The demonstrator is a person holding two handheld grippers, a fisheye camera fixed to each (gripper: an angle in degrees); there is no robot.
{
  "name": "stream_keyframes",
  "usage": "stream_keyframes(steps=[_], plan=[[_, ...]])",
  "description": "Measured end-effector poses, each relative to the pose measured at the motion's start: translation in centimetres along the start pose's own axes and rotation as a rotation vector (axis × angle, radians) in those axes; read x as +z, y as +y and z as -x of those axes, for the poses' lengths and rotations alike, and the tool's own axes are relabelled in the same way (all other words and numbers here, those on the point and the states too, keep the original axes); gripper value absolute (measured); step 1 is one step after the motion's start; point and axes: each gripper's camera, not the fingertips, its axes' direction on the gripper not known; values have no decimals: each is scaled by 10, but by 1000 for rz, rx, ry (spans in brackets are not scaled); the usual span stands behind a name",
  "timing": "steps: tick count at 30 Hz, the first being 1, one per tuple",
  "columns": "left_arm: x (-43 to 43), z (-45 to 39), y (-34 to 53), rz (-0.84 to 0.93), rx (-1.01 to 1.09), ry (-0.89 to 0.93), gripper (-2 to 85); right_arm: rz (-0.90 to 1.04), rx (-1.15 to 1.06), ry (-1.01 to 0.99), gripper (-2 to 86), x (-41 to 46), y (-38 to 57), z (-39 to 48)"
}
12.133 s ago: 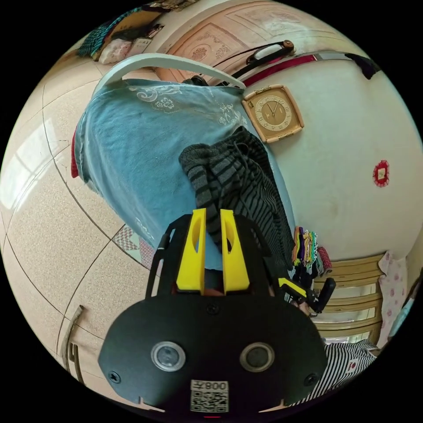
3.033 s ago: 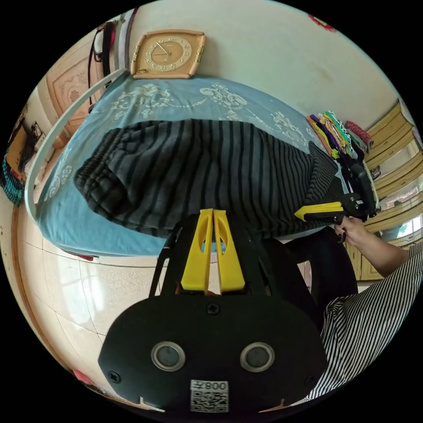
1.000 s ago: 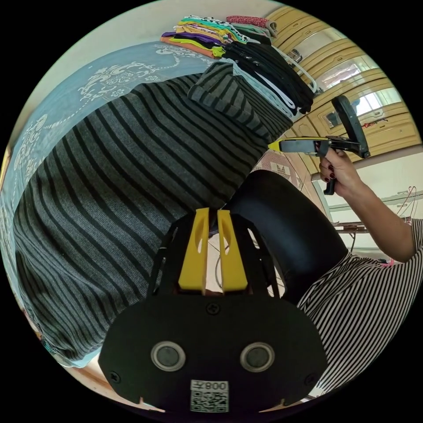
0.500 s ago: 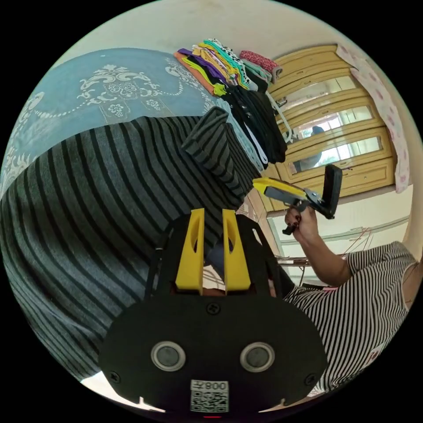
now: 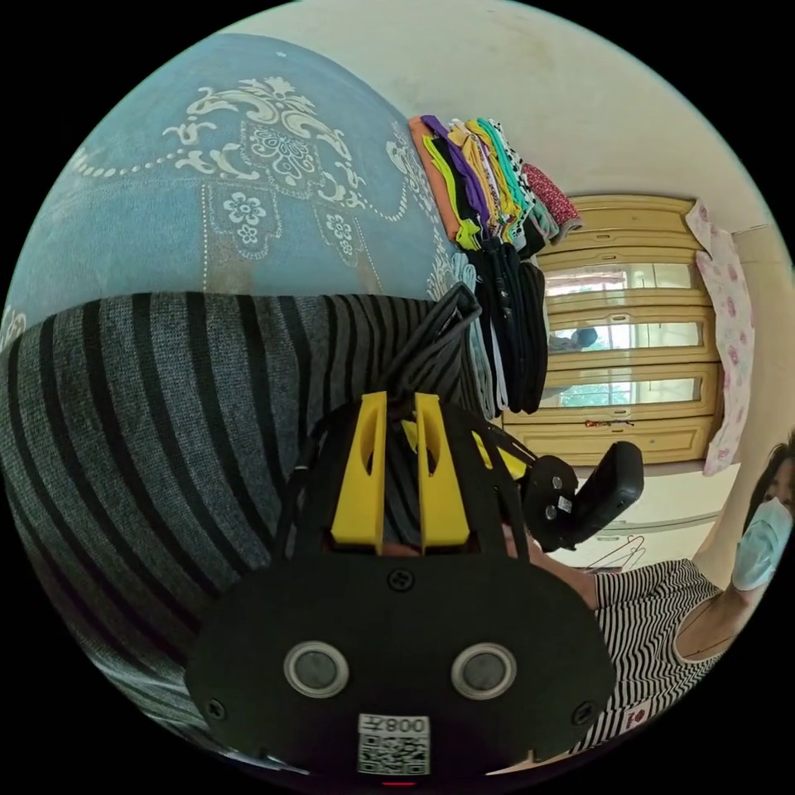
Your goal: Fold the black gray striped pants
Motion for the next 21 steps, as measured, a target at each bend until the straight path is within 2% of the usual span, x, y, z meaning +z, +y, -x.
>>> stream_keyframes(steps=[6, 10, 16, 21], plan=[[-20, -64, -46, -15, 121, 27, 62, -224, 268, -195, 21, -59, 85, -94], [-11, -121, -90, 40, 237, -19, 68, -340, 567, -394, 19, -67, 179, -182], [27, -208, -158, 156, 381, -241, 79, -332, 909, -631, 16, -11, 297, -258], [56, -266, -211, 198, 451, -467, 88, -308, 945, -632, 14, 8, 332, -269]])
